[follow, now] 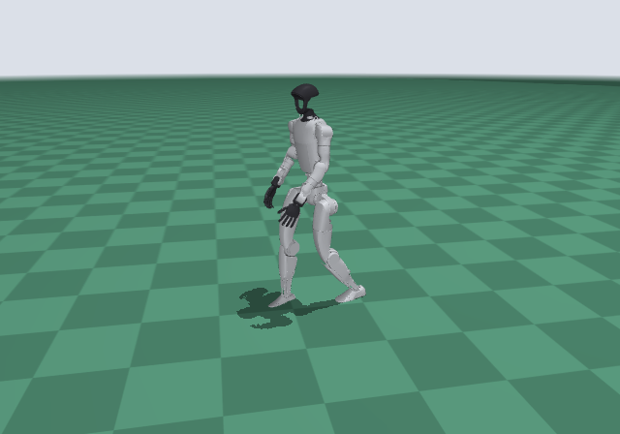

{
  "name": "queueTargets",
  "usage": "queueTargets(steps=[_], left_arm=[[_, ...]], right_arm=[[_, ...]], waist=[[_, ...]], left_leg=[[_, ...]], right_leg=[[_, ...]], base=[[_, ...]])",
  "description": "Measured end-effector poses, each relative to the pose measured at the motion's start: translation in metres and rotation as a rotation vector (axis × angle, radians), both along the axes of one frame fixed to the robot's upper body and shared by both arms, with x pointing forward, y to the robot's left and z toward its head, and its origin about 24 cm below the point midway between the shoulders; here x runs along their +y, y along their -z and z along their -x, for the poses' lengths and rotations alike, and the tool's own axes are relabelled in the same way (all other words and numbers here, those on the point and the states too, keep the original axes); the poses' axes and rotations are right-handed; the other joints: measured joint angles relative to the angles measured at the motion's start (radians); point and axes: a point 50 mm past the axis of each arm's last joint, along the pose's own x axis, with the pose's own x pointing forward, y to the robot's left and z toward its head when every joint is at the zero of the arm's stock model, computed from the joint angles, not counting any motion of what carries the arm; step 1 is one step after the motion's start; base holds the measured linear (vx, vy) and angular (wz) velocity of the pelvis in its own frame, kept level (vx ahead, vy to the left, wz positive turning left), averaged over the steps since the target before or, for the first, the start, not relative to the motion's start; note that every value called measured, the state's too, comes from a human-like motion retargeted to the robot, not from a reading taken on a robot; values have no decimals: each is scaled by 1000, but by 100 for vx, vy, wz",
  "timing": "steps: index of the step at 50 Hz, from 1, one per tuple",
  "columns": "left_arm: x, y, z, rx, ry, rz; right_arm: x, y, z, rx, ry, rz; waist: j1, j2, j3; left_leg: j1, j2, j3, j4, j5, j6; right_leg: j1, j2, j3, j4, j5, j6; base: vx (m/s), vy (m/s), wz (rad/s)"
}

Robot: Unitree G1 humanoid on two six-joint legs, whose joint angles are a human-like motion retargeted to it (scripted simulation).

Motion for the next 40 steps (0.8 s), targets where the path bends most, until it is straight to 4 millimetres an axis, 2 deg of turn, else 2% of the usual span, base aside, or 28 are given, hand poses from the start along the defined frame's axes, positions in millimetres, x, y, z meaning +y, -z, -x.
queueTargets(steps=[3, 5, 7, 10, 13, 16, 19, 22, 25, 28, 35, 40], left_arm=[[27, 15, 16, 93, -136, -69], [43, 24, 32, 164, -230, -100], [58, 34, 54, 244, -317, -120], [78, 47, 93, 365, -423, -143], [93, 55, 132, 470, -490, -162], [106, 58, 165, 547, -533, -178], [116, 58, 190, 594, -560, -191], [120, 58, 204, 614, -564, -198], [119, 58, 208, 612, -539, -195], [115, 58, 200, 586, -481, -193], [96, 55, 158, 460, -290, -179], [79, 49, 124, 361, -154, -162]], right_arm=[[-12, 23, 32, 153, 144, 14], [-15, 33, 49, 240, 209, 7], [-14, 40, 63, 312, 245, -8], [-12, 46, 78, 386, 267, -32], [-13, 47, 83, 414, 268, -43], [-18, 46, 81, 403, 271, -40], [-24, 42, 73, 366, 276, -25], [-31, 36, 58, 305, 270, 2], [-35, 29, 39, 234, 243, 32], [-35, 21, 20, 169, 196, 61], [-25, 10, -8, 89, 60, 104], [-19, 10, -10, 101, -17, 110]], waist=[[-26, -58, 38], [-38, -87, 60], [-44, -108, 76], [-43, -120, 89], [-25, -118, 86], [3, -111, 67], [36, -102, 45], [66, -88, 24], [91, -63, 9], [110, -32, 1], [154, 31, -3], [176, 46, -12]], left_leg=[[6, -16, 41, -96, -51, 56], [-8, -22, 76, -138, -49, 73], [-28, -26, 99, -168, -28, 81], [-58, -26, 122, -208, 16, 79], [-83, -32, 140, -247, 61, 70], [-100, -40, 160, -282, 101, 73], [-112, -45, 184, -309, 133, 84], [-122, -44, 208, -321, 152, 97], [-138, -39, 224, -309, 156, 105], [-168, -29, 230, -253, 148, 102], [-276, -14, 163, -5, 148, 74], [-305, -33, 87, -31, 158, 76]], right_leg=[[-70, -37, 16, 45, 53, 30], [-117, -64, 0, 72, 51, 24], [-154, -77, -21, 136, -2, 6], [-191, -89, -57, 310, -136, -40], [-192, -95, -81, 497, -262, -83], [-155, -98, -94, 594, -342, -108], [-89, -97, -101, 576, -374, -113], [-16, -87, -101, 468, -377, -112], [43, -68, -90, 336, -380, -120], [79, -49, -81, 246, -371, -134], [140, -9, -55, 140, -324, -160], [178, -4, -30, 84, -294, -164]], base=[[-46, 19, -58], [-46, 15, -57], [-43, 10, -53], [-39, 4, -48], [-33, -1, -45], [-27, -4, -44], [-20, -5, -40], [-14, -4, -33], [-8, -4, -25], [-4, -4, -21], [-1, -2, -12], [2, 0, -18]])
